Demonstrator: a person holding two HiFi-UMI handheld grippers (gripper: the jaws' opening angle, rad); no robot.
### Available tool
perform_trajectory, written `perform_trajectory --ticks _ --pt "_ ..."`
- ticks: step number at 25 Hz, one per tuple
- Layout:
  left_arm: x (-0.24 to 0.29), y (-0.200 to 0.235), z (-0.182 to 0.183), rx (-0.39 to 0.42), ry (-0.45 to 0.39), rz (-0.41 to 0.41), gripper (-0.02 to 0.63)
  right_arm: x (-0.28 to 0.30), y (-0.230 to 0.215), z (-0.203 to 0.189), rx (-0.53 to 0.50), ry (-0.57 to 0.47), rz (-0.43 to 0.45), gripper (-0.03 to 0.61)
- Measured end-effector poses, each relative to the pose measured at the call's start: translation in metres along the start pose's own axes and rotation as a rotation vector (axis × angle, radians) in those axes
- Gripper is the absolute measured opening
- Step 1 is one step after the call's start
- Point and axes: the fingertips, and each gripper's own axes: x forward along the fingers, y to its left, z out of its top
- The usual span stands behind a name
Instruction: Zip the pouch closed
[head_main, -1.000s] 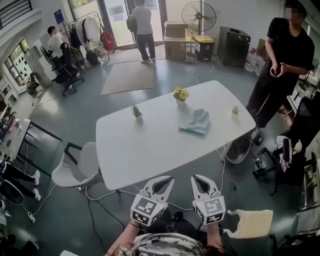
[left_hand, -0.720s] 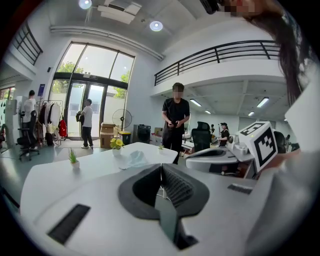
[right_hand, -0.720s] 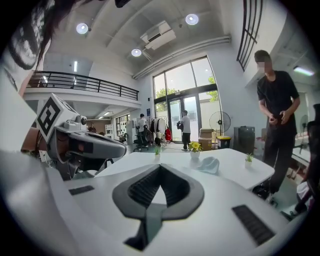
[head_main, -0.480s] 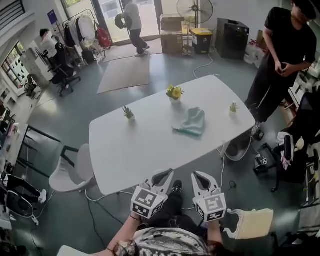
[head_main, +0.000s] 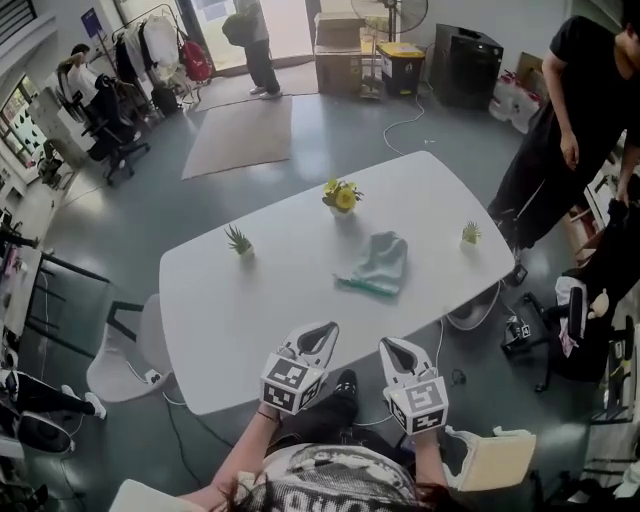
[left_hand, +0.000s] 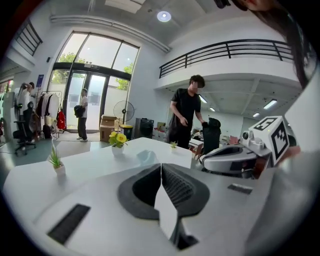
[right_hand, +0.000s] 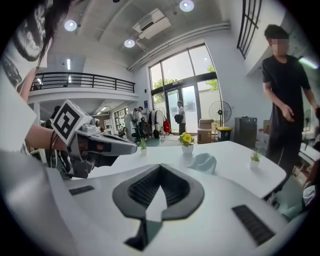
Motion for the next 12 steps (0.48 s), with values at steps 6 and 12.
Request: perform_trajectory --ticks 6,12 --pt "0.04 0.043 -0.013 -0.008 0.064 -0.012 0.014 0.036 -0.029 0.002 0.011 0.047 0.011 -0.009" --pt "0.079 0.088 -0.035 0.155 0.181 -0.034 0.015 0.065 -0.05 -0.003 0.048 0.091 0.02 -0.009"
